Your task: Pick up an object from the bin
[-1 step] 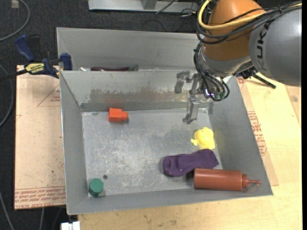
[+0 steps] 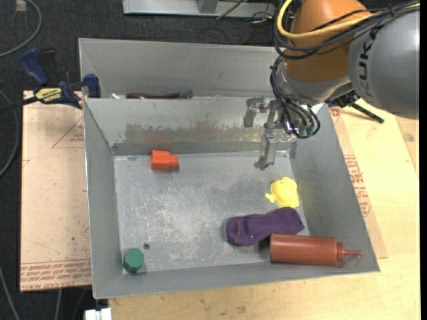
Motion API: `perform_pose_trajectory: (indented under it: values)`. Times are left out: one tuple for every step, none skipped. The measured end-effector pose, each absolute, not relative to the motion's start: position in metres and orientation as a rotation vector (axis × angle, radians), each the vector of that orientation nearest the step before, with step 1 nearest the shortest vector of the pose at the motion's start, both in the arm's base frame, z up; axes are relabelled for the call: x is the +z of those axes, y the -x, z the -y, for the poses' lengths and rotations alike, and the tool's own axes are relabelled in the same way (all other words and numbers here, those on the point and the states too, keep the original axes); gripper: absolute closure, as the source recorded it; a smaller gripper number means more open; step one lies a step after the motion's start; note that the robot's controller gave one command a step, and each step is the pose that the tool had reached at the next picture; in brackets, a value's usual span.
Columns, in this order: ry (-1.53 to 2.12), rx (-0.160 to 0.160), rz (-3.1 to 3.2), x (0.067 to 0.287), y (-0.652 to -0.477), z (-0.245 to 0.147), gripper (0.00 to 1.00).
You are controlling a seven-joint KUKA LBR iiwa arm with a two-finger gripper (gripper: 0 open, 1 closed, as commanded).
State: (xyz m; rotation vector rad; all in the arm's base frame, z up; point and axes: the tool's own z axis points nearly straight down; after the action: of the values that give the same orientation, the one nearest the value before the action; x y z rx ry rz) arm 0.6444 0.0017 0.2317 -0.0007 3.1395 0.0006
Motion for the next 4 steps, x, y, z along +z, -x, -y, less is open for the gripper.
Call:
perform_pose_trajectory:
  values:
    - [-0.026, 0.004, -3.149, 0.261, -0.588, 0.045, 0.0]
    - [0.059, -0.007, -3.126, 0.245, -0.579, 0.057, 0.0]
    - [0.117, 0.005, -3.145, 0.206, -0.557, 0.056, 0.0]
    - [-0.151, 0.001, -3.133, 0.196, -0.551, 0.064, 0.0]
